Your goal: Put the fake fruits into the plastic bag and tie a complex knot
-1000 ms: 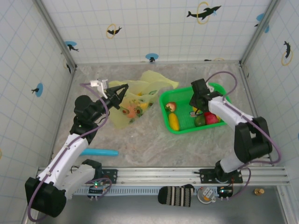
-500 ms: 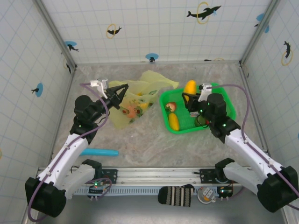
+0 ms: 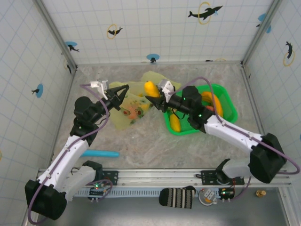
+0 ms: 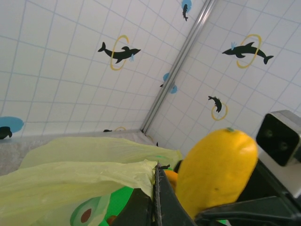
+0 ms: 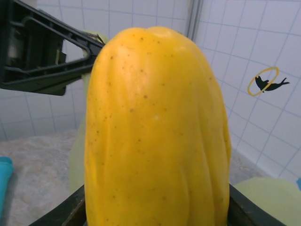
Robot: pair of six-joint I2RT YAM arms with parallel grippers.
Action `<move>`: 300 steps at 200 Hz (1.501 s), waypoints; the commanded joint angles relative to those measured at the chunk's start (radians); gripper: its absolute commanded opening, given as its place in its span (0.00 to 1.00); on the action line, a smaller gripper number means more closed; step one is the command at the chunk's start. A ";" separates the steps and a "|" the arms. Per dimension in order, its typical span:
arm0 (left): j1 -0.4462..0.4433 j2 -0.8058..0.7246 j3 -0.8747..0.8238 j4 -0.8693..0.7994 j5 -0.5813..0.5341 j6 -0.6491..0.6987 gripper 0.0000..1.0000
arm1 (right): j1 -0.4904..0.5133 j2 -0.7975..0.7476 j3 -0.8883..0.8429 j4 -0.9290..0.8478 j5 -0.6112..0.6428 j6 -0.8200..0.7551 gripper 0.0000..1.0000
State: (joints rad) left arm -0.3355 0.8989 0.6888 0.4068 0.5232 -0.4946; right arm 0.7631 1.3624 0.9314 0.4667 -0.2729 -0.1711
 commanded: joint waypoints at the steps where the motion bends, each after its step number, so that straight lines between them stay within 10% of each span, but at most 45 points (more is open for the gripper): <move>1: 0.000 -0.018 0.006 0.033 0.029 0.017 0.00 | -0.027 0.091 0.076 0.085 -0.046 -0.134 0.56; 99: 0.000 -0.018 0.011 0.063 0.083 -0.005 0.00 | -0.055 0.532 0.356 0.110 -0.187 -0.183 0.55; 178: 0.000 -0.013 0.012 0.063 0.084 -0.003 0.00 | 0.000 0.607 0.461 -0.169 -0.205 -0.409 0.62; 222: 0.001 -0.008 0.009 0.064 0.081 -0.003 0.00 | 0.015 0.620 0.489 -0.207 -0.009 -0.421 0.82; 300: 0.012 -0.014 0.018 0.053 0.066 0.005 0.00 | -0.070 0.652 0.631 -0.374 0.335 -0.190 0.72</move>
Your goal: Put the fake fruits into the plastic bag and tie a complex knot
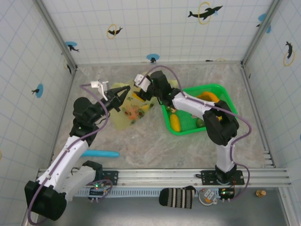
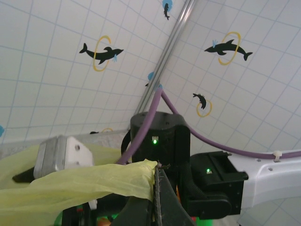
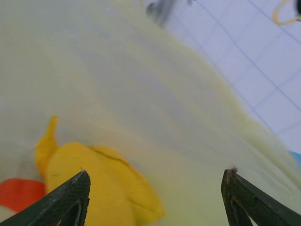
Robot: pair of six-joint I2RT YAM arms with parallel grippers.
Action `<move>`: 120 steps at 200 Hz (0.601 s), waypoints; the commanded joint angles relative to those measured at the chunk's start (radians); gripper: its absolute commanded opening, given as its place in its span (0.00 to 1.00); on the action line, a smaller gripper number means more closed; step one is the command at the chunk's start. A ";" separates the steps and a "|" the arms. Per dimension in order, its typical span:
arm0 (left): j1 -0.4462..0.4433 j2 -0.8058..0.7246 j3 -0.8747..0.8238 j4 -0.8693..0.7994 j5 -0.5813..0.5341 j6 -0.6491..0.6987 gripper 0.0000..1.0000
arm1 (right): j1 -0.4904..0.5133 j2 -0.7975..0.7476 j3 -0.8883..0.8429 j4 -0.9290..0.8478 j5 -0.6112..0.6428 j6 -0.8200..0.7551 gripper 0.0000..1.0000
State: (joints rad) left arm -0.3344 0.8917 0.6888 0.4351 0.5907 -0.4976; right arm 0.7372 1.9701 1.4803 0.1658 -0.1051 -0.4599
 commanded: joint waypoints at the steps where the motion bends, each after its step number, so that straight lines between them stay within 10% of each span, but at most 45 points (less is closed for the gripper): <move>1: 0.011 -0.007 0.019 0.025 -0.002 0.008 0.00 | -0.045 0.047 0.087 -0.075 0.168 0.105 0.72; 80: 0.016 0.056 0.145 -0.066 -0.095 0.048 0.00 | -0.084 0.171 0.367 -0.133 0.647 0.203 0.70; 120: 0.032 0.134 0.273 -0.142 -0.256 0.070 0.00 | -0.088 0.091 0.409 -0.111 0.679 0.196 0.71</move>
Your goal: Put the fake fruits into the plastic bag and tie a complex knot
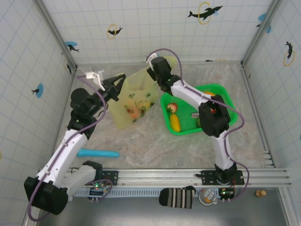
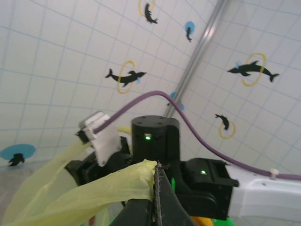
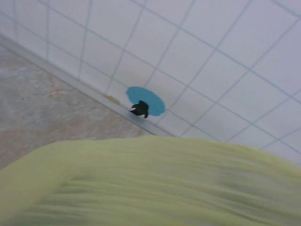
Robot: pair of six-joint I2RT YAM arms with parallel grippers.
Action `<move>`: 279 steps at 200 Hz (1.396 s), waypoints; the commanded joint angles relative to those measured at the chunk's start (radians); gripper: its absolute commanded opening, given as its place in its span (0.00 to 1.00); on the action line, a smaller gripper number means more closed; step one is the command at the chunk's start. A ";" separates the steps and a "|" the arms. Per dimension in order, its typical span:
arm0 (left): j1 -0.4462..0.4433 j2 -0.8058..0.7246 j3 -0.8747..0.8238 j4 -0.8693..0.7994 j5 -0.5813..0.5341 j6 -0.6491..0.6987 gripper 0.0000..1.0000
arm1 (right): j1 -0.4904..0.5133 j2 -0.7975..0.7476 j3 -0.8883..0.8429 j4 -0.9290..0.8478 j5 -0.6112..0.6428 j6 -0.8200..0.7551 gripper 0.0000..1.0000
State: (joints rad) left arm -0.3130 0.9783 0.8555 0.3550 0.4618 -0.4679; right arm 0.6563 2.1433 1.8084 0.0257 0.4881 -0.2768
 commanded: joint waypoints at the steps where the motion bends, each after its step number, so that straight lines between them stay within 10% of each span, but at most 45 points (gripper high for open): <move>1: 0.012 0.053 0.109 -0.066 -0.131 0.042 0.00 | -0.007 -0.083 0.084 0.026 0.085 0.013 0.71; 97: 0.106 0.236 0.296 -0.030 0.044 -0.064 0.00 | 0.011 -0.281 -0.050 -0.027 0.026 0.101 0.74; 153: 0.101 0.158 0.040 0.241 0.341 -0.290 0.00 | 0.019 -0.381 -0.250 -0.198 -0.279 0.278 0.77; 209: 0.061 0.171 -0.023 0.324 0.371 -0.298 0.00 | 0.015 -0.382 -0.264 -0.242 -0.502 0.370 0.73; 279: 0.009 0.103 -0.094 0.300 0.361 -0.242 0.00 | -0.050 -0.423 -0.238 -0.100 -1.074 0.709 0.67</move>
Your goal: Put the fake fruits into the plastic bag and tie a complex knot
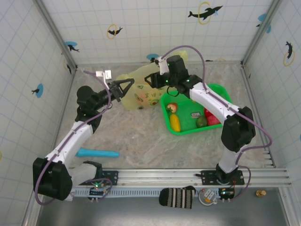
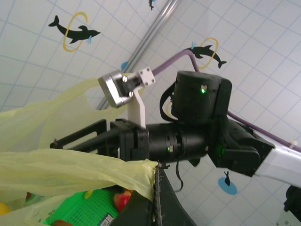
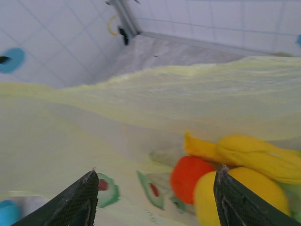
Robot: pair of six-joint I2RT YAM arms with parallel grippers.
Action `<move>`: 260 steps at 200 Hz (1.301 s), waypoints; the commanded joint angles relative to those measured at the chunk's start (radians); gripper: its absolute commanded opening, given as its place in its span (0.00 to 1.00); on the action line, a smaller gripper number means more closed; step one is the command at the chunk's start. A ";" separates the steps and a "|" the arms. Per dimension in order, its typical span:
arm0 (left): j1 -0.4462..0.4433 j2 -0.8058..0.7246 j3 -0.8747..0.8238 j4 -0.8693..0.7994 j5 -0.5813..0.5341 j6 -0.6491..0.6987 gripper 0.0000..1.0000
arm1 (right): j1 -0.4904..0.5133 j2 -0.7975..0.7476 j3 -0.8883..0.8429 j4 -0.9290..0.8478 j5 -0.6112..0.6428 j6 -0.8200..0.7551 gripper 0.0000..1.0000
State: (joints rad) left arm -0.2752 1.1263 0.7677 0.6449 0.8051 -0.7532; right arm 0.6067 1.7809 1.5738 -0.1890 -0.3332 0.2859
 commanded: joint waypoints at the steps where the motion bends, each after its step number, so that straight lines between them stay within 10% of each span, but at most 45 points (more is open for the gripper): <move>1: -0.032 -0.047 -0.005 0.006 0.017 0.047 0.00 | 0.001 -0.067 -0.007 0.118 -0.251 0.148 0.67; 83: -0.081 -0.074 -0.032 -0.121 -0.110 0.163 0.00 | -0.013 -0.521 -0.331 0.175 -0.144 0.145 0.71; 128: -0.078 -0.084 -0.045 -0.120 -0.139 0.168 0.00 | -0.060 -0.739 -0.611 -0.106 0.221 0.127 0.59; 260: -0.043 -0.103 -0.070 -0.087 -0.135 0.152 0.00 | -0.082 -0.190 -0.638 -0.163 0.152 0.082 0.72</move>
State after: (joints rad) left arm -0.3313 1.0428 0.7128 0.5243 0.6613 -0.6018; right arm 0.5224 1.5528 0.8883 -0.3573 -0.1375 0.3927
